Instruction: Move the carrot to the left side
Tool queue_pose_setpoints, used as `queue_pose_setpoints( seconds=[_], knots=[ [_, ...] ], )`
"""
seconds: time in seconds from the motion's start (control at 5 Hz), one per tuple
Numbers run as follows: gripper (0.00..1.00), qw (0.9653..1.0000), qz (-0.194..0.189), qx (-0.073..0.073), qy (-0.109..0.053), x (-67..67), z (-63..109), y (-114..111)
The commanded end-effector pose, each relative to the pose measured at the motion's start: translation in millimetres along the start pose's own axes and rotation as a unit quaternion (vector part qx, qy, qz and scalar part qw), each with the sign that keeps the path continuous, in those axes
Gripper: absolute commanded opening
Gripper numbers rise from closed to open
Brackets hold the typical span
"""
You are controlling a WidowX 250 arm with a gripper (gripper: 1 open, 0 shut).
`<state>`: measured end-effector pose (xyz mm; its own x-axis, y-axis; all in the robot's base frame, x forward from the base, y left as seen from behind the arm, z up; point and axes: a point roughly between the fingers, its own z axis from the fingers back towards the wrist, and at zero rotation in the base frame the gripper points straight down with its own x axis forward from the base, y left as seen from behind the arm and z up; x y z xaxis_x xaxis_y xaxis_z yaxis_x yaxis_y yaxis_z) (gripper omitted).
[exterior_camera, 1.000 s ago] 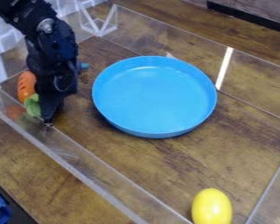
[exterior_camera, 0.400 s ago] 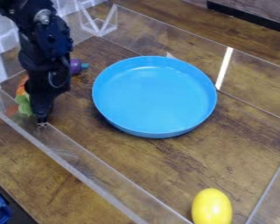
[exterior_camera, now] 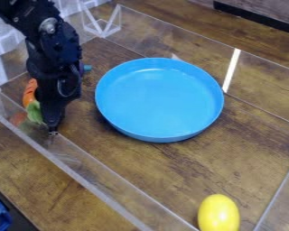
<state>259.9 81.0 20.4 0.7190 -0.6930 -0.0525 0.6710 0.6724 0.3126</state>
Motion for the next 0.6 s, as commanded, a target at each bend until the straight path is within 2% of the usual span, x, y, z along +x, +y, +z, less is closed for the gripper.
queue_pose_setpoints(
  seconds=[0.0, 0.2, 0.4],
  knots=[
    [0.00, 1.0000, 0.003, 0.002, -0.006, -4.6, 4.1, -0.6],
    [0.00, 0.9999, 0.009, -0.002, -0.004, -3.4, 6.5, -7.0],
    [0.00, 0.9999, 0.002, -0.005, -0.015, -7.2, 9.3, -1.1]
  ],
)
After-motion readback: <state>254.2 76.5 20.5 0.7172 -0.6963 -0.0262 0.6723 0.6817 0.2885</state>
